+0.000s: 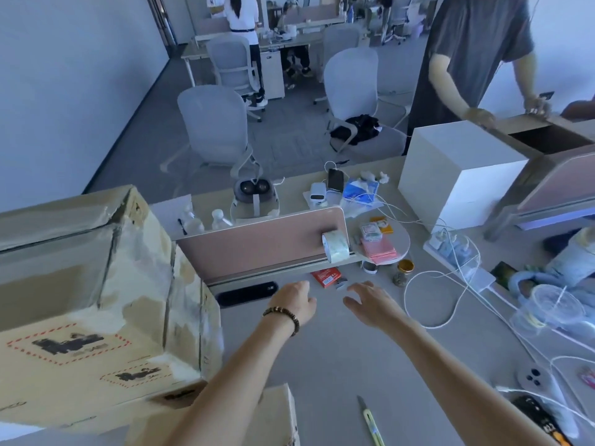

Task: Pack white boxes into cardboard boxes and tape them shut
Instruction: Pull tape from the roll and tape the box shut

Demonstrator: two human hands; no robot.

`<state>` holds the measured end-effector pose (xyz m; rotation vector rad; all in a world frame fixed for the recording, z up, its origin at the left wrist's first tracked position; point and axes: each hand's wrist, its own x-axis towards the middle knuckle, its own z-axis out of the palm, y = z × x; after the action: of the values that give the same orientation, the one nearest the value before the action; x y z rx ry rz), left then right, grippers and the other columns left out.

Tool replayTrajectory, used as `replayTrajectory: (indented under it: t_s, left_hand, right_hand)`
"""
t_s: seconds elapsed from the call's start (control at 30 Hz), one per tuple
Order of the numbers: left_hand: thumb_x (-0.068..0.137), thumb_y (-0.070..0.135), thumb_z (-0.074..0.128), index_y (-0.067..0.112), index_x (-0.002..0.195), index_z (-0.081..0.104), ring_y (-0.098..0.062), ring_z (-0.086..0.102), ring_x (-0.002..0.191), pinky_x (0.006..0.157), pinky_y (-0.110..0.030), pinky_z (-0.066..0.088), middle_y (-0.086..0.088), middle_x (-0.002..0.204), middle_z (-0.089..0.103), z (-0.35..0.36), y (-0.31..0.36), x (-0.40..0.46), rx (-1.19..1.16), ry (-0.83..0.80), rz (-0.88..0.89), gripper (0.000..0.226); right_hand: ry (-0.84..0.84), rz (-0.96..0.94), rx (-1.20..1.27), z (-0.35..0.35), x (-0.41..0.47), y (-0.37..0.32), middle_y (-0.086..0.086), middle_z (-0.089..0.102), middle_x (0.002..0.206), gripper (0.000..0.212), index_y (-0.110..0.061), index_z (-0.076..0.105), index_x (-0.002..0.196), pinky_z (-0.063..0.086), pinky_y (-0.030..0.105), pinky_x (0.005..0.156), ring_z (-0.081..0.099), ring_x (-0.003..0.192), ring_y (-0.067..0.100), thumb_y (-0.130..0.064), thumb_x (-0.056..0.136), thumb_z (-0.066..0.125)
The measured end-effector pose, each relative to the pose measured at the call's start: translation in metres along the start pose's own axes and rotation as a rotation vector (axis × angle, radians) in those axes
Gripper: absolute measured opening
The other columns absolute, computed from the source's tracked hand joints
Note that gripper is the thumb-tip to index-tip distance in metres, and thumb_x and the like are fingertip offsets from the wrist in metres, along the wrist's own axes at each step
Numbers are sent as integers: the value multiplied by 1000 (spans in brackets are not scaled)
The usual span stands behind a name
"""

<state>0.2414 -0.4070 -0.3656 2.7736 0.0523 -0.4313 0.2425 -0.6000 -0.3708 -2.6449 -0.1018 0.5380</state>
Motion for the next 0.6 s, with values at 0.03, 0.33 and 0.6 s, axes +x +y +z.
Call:
replayTrajectory:
  t_s: [0.03,0.33,0.6]
  left_hand:
    - [96,31,49,12,110,58,-25,62,98,80,-33,51,-7,110,66,-4,5,9,-3,4,-4,26]
    - [98,45,51,11,116,60,-27,61,111,90,-34,49,-6,119,67,-29,41,94,-304,196,-76,39]
    - [90,44,64,10,116,63,-21,62,112,97,-31,48,-4,121,67,-16,56,141,-657,255,-225,44]
  right_hand:
    - [10,-7,-3,-8,7,0,8,51,143,43,-21,53,139,43,38,100,50,129,26,-40,101,46]
    - [165,143,474,-55,81,-8,14,68,120,32,-6,67,120,51,39,89,63,108,33,-27,100,54]
    - [122,165,823,-27,119,-6,2,71,89,29,-11,70,96,45,31,70,65,81,24,-40,94,64]
